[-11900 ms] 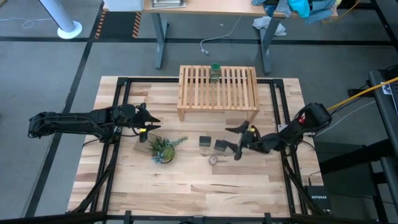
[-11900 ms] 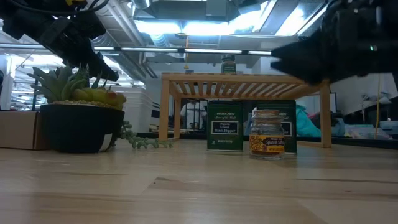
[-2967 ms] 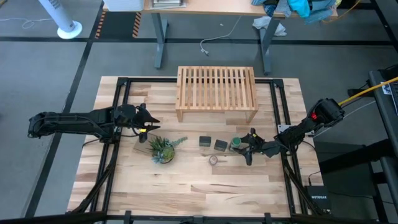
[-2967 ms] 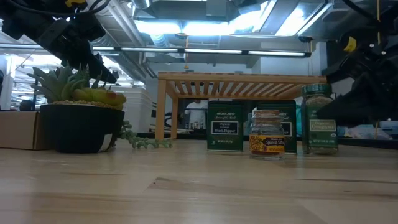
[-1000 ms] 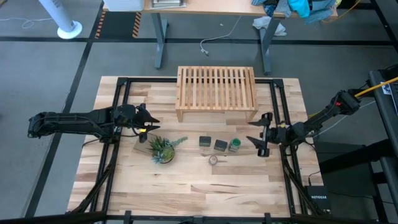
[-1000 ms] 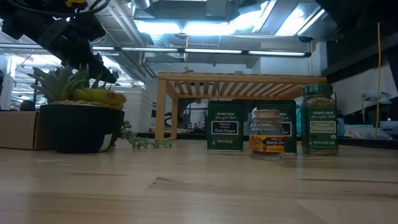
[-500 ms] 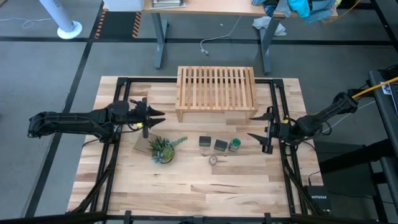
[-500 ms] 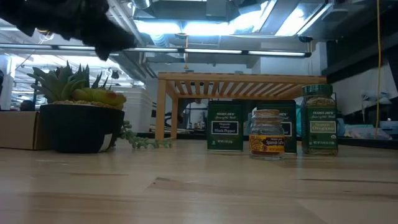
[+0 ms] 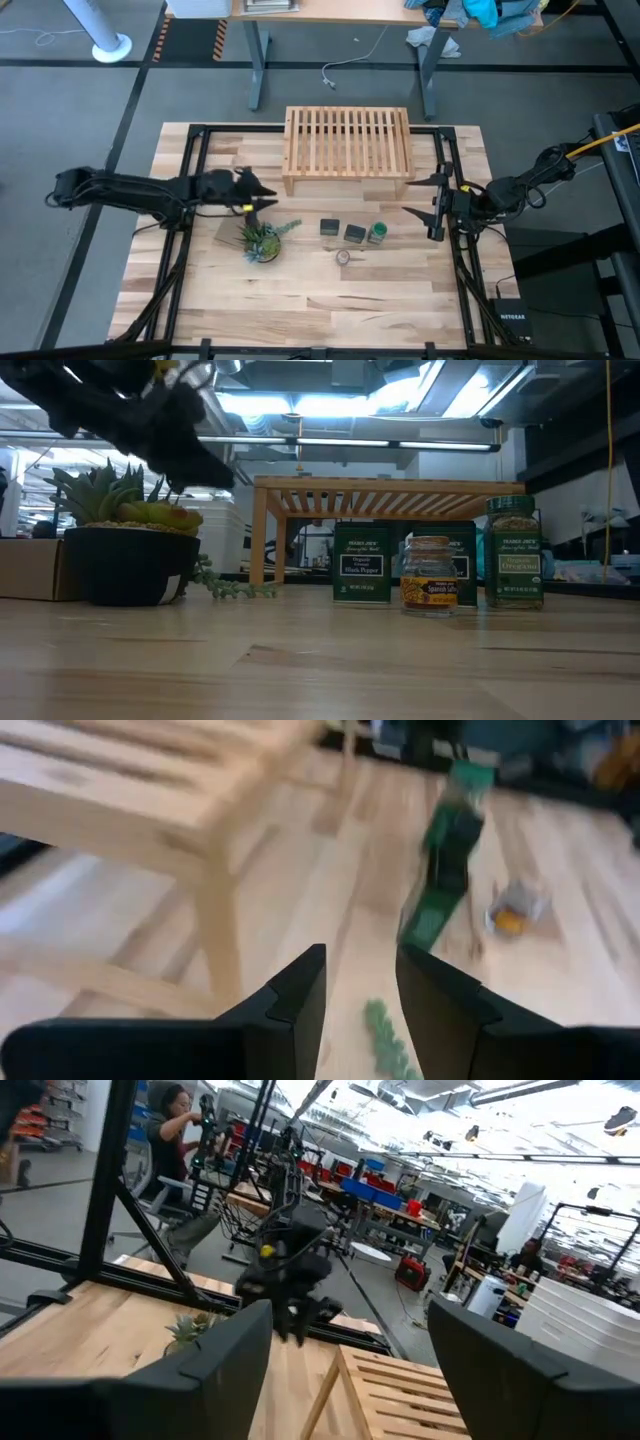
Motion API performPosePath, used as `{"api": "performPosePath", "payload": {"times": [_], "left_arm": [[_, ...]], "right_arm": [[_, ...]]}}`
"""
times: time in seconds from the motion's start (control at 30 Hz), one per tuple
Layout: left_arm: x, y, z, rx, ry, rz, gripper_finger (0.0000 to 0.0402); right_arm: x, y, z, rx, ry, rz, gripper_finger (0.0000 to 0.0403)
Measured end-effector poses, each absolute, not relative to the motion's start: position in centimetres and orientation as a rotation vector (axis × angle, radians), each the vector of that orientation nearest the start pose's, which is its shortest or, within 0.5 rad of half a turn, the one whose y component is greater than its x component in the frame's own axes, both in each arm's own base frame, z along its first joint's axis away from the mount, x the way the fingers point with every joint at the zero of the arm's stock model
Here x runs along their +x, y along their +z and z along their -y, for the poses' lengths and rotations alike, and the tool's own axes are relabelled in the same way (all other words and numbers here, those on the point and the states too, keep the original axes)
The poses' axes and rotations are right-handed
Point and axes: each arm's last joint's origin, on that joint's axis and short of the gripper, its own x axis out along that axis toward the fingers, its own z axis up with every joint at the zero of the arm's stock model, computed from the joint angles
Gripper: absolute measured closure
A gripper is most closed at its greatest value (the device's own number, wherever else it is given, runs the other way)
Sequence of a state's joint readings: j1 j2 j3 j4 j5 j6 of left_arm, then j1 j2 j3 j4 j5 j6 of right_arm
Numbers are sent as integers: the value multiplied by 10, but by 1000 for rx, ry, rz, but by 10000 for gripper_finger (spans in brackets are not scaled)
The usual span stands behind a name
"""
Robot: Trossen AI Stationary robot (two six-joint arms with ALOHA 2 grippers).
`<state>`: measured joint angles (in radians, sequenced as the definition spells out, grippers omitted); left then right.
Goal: Shelf spices
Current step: Put the green seasoning can on the shelf
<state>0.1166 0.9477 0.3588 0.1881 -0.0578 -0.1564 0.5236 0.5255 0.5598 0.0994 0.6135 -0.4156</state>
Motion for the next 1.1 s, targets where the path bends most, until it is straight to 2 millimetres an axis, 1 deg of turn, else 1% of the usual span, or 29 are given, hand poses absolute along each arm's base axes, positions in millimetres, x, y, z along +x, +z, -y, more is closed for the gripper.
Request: {"api": "performPosePath", "payload": {"times": [0.1, 0.2, 0.3, 0.37, 0.5, 0.6, 0.8, 0.93, 1.1], "left_arm": [[203, 178, -21, -155, 185, -448, 286], [213, 171, -20, -161, 178, -453, 286], [225, 169, -19, -182, 166, -478, 286], [234, 171, -16, -212, 140, -480, 286], [252, 175, -7, -231, 60, -492, 282], [264, 177, 3, -226, 25, -502, 264], [281, 174, 19, -216, -22, -532, 214], [290, 169, 21, -212, -20, -548, 189], [299, 160, 20, -187, 45, -575, 174]], "right_arm": [[117, 317, -48, -342, -118, 91, 130], [117, 316, -48, -342, -118, 91, 130], [117, 317, -48, -342, -119, 91, 130], [117, 317, -48, -342, -119, 91, 130], [117, 316, -48, -346, -117, 84, 130], [117, 314, -48, -357, -114, 68, 130], [117, 312, -48, -371, -110, 47, 130], [117, 312, -48, -371, -110, 48, 130], [117, 310, -48, -380, -107, 34, 130]]}}
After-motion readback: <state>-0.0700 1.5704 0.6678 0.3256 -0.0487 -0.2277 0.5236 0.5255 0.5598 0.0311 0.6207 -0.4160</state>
